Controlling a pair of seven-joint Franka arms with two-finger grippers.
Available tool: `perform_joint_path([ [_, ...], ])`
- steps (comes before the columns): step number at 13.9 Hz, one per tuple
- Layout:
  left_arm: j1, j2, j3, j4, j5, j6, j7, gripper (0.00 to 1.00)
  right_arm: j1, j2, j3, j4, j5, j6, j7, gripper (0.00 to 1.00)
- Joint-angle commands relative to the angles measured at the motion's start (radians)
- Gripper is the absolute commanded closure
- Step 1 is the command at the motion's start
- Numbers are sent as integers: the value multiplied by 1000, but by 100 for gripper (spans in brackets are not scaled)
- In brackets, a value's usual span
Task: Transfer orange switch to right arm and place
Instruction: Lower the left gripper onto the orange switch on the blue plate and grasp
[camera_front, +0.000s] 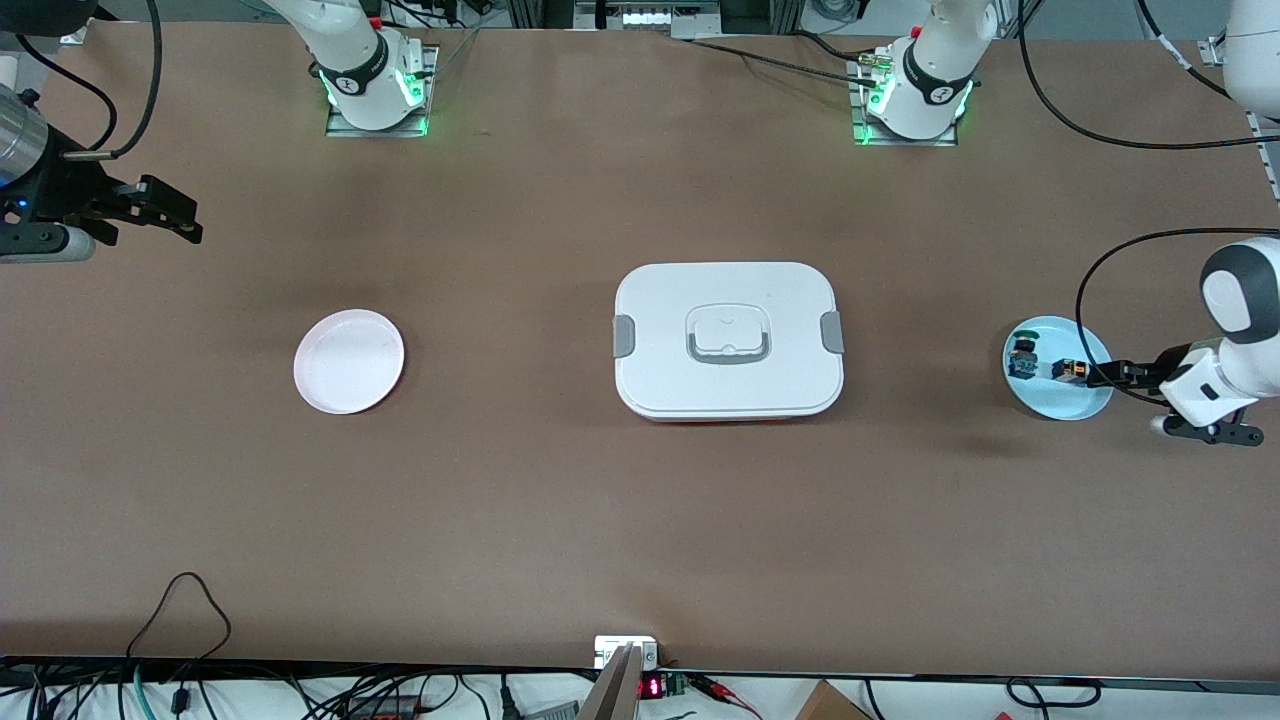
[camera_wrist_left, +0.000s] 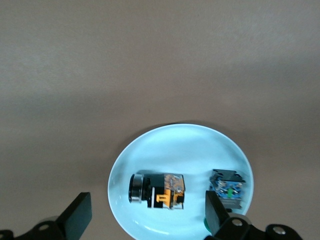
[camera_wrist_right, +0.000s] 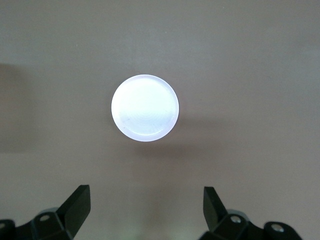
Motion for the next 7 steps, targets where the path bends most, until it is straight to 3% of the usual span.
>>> perform_joint_path([
  [1,27,-14,-11,-88,19,98,49,0,-4,-17,0,-15,3,3,9,0],
  [7,33,17,-20,-108,7,107,77,0,-4,-15,0,-15,3,3,8,0],
])
